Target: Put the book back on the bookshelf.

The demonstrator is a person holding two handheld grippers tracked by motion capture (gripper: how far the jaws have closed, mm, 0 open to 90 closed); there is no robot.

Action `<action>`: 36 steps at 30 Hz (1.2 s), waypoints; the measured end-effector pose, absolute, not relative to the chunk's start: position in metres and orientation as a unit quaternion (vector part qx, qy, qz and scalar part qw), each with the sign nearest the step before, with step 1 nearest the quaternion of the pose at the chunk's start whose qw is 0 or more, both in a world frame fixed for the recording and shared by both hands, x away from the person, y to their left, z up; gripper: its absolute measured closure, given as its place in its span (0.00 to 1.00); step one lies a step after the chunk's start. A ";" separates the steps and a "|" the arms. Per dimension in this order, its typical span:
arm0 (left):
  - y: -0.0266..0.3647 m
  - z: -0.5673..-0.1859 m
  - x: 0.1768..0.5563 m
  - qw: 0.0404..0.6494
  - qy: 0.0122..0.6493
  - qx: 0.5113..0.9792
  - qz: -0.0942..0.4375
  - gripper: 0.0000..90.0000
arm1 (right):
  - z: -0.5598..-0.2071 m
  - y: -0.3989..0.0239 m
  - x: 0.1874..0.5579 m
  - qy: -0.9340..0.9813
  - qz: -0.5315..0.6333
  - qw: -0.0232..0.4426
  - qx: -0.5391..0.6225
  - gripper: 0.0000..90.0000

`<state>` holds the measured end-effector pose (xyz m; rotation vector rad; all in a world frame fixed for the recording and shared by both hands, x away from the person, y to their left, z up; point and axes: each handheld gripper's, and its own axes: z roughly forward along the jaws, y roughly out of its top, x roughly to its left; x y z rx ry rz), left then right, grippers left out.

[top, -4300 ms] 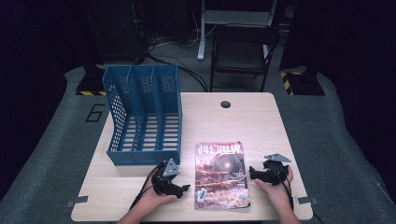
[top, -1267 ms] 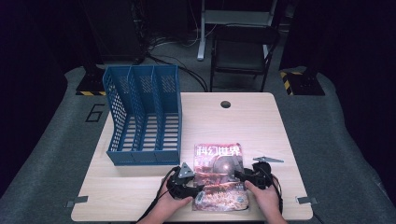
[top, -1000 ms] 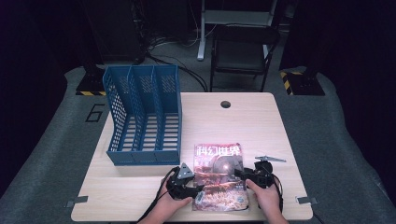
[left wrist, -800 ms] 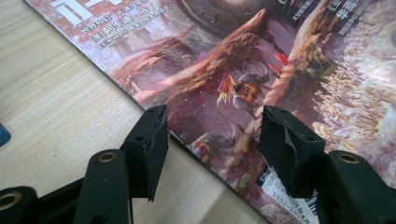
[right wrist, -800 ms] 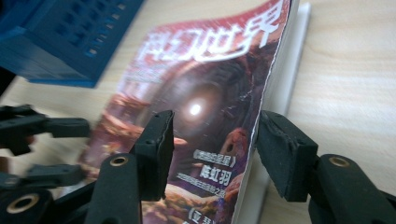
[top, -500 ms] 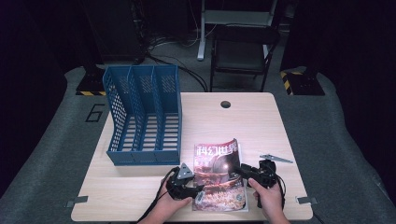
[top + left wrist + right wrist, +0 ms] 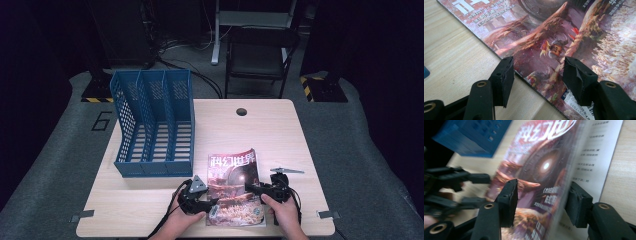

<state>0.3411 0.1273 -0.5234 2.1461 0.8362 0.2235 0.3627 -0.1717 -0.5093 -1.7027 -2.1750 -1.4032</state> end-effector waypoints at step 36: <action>0.128 -0.526 0.340 0.413 0.332 0.843 0.096 0.47 | -0.522 -0.170 0.375 -0.733 -0.437 0.021 -0.521 0.62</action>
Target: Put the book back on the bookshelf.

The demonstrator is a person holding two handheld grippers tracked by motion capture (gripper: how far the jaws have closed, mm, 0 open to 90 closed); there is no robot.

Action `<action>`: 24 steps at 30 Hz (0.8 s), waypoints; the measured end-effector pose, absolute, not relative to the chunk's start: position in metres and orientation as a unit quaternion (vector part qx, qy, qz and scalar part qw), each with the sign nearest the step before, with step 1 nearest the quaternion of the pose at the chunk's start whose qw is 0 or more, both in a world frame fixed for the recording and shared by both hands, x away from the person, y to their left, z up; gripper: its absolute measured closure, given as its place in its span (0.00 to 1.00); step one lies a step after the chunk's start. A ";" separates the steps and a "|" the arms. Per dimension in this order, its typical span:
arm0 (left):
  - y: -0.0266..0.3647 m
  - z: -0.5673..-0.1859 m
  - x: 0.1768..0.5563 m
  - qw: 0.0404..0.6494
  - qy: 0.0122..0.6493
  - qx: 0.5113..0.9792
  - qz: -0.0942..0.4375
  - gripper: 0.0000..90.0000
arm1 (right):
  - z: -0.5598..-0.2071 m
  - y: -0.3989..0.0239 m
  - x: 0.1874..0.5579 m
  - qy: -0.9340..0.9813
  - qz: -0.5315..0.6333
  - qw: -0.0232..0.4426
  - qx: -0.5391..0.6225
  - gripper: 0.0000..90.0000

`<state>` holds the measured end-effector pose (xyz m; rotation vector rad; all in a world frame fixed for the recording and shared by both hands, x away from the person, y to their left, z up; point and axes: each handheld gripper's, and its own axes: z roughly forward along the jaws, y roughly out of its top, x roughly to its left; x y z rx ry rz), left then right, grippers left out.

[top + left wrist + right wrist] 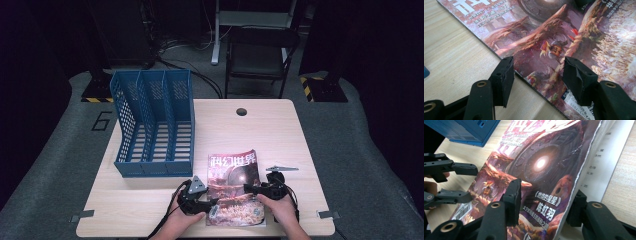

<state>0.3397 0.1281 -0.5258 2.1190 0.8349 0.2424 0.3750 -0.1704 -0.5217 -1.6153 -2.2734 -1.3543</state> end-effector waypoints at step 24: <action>0.129 -0.527 0.340 0.417 0.330 0.842 0.097 0.47 | -0.528 -0.183 0.381 -0.721 -0.450 0.093 -0.518 0.86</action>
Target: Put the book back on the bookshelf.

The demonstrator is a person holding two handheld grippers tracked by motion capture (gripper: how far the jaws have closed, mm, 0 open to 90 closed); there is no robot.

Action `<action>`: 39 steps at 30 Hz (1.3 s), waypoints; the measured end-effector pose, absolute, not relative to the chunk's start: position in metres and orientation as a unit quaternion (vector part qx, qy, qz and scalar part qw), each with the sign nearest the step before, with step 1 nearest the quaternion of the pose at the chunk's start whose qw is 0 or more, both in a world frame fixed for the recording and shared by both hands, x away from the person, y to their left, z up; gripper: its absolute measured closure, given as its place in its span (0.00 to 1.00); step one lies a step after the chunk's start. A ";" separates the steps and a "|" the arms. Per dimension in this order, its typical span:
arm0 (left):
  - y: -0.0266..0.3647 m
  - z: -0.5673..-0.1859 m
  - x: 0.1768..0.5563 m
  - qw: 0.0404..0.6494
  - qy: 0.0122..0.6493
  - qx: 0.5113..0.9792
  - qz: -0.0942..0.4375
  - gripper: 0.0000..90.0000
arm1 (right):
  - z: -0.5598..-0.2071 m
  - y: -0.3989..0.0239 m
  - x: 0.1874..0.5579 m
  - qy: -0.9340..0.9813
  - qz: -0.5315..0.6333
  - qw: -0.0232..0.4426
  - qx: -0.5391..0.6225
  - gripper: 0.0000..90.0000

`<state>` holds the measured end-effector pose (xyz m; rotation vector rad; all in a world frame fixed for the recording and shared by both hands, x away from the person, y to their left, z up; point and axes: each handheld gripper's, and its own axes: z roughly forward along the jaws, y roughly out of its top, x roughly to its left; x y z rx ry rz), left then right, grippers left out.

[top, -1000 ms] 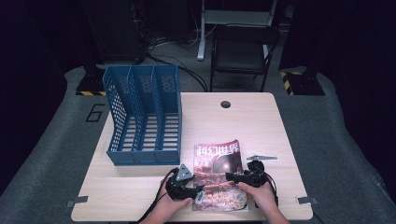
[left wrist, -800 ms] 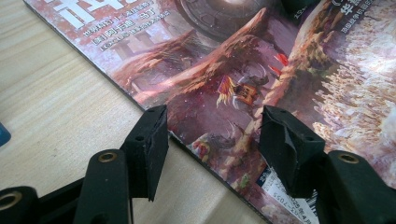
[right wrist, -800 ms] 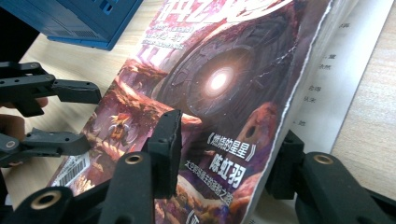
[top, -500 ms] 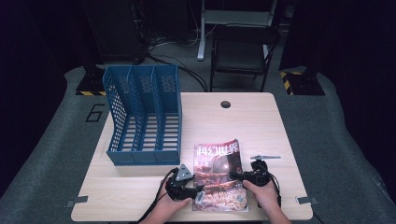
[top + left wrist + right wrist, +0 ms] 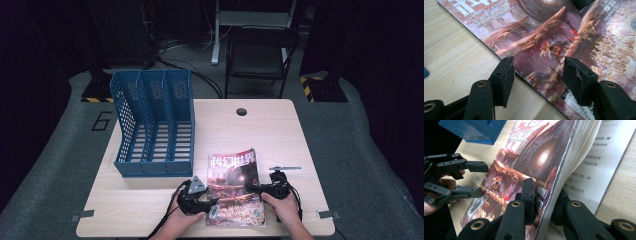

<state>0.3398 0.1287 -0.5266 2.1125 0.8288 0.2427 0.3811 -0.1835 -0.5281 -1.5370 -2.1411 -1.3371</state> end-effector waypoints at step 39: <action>0.130 -0.522 0.350 0.415 0.349 0.836 0.081 0.34 | -0.514 -0.185 0.365 -0.714 -0.517 0.067 -0.467 0.95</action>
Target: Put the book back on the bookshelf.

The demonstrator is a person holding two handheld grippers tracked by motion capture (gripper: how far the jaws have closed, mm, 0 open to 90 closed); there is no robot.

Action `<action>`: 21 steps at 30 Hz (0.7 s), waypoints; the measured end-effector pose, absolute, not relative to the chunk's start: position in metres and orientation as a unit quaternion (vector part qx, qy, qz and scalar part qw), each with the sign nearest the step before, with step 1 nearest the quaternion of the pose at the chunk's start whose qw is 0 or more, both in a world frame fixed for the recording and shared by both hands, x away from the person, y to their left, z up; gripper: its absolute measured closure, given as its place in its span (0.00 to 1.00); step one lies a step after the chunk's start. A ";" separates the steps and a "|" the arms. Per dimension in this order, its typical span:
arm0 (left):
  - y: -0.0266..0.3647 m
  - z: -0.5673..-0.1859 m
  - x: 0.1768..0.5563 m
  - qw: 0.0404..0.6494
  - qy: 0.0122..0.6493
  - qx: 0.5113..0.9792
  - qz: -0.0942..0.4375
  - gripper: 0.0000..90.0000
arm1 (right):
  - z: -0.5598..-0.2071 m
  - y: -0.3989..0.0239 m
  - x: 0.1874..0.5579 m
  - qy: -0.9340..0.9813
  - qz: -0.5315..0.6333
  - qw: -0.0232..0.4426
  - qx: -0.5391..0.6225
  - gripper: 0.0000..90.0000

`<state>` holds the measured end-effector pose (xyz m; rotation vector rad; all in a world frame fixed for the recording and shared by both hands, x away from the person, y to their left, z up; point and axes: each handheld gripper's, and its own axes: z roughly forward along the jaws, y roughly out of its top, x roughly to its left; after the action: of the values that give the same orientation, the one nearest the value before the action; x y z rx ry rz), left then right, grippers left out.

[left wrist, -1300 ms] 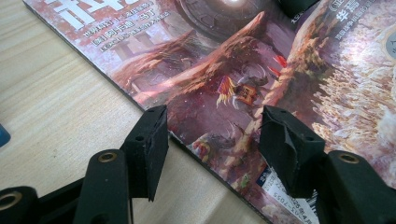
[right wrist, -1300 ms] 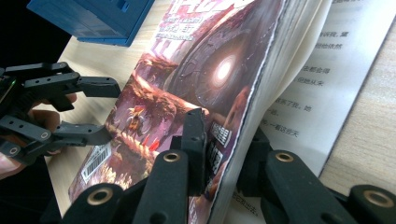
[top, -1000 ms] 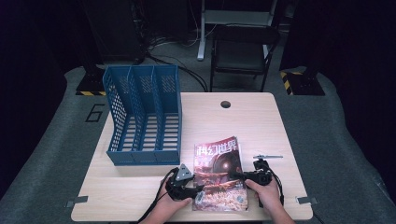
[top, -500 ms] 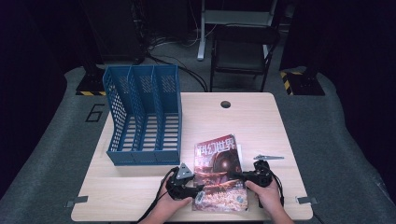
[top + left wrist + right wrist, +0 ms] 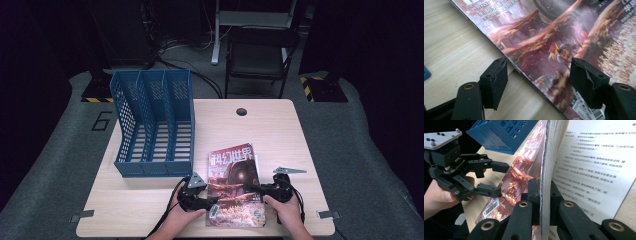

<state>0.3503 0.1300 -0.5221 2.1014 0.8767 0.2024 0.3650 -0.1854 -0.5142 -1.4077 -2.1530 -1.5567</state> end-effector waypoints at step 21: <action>0.139 -0.524 0.362 0.448 0.387 0.806 0.009 0.25 | -0.504 -0.184 0.355 -0.701 -0.561 0.059 -0.437 0.95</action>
<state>0.3623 0.1385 -0.5236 1.9940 0.9583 0.0217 0.3554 -0.1841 -0.5040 -1.3231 -2.1234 -1.6988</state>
